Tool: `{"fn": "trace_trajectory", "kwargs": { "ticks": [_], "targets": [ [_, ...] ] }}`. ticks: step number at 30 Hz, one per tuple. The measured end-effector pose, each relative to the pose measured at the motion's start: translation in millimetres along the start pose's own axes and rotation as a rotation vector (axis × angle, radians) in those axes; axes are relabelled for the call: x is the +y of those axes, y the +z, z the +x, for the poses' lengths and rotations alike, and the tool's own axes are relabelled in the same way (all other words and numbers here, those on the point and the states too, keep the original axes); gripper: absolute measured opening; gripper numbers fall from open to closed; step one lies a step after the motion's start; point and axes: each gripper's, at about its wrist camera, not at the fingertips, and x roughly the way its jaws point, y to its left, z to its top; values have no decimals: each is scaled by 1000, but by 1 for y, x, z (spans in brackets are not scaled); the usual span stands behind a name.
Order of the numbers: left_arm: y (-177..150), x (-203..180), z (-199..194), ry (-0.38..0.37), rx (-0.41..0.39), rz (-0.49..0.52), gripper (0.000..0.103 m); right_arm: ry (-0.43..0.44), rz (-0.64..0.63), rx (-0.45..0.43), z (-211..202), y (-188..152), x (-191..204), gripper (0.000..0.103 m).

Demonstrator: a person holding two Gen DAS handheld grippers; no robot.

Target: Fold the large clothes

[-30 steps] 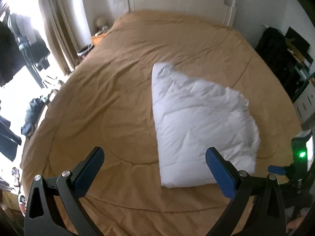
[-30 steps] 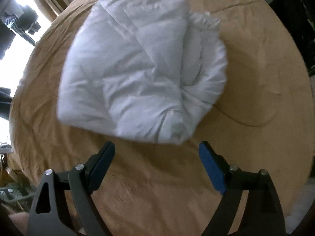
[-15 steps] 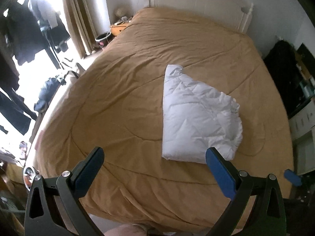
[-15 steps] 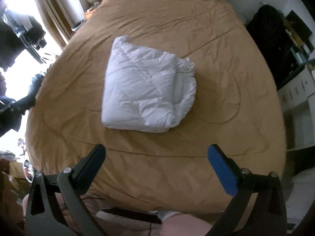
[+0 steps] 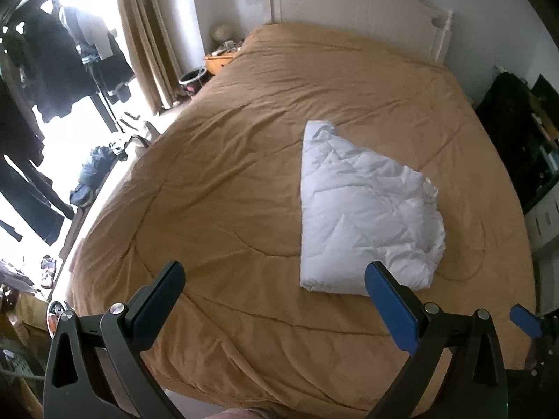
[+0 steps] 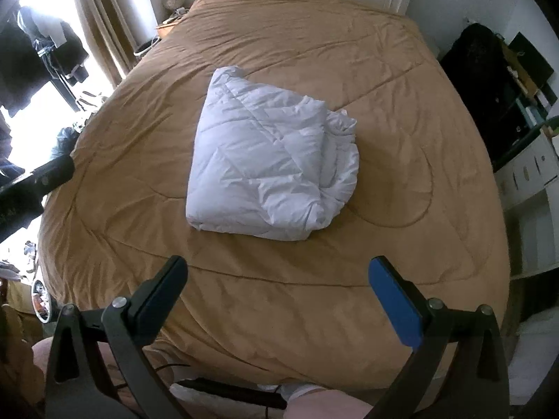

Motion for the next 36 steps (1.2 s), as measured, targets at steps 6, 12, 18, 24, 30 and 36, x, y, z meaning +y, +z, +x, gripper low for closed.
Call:
{"fn": "trace_trajectory", "kwargs": {
  "ticks": [6,12,18,24,30,36],
  "targets": [
    [-3,0,8,-15,50,-13,102,-3,7,-7,-2,-3,-2,103],
    [-5,-4,11,-17,66,-5,102,-7,9,-6,-1,-4,-4,103],
    [-8,-10,11,-5,67,19,102,-1,25,3,1,-4,-6,103],
    [-11,-11,8,-14,62,25,103,9,28,12,2,-6,-6,103],
    [-13,-12,3,-24,44,31,103,7,36,18,3,-8,-6,103],
    [-14,-13,3,-26,52,38,103,3,44,17,3,-8,-10,103]
  ]
}}
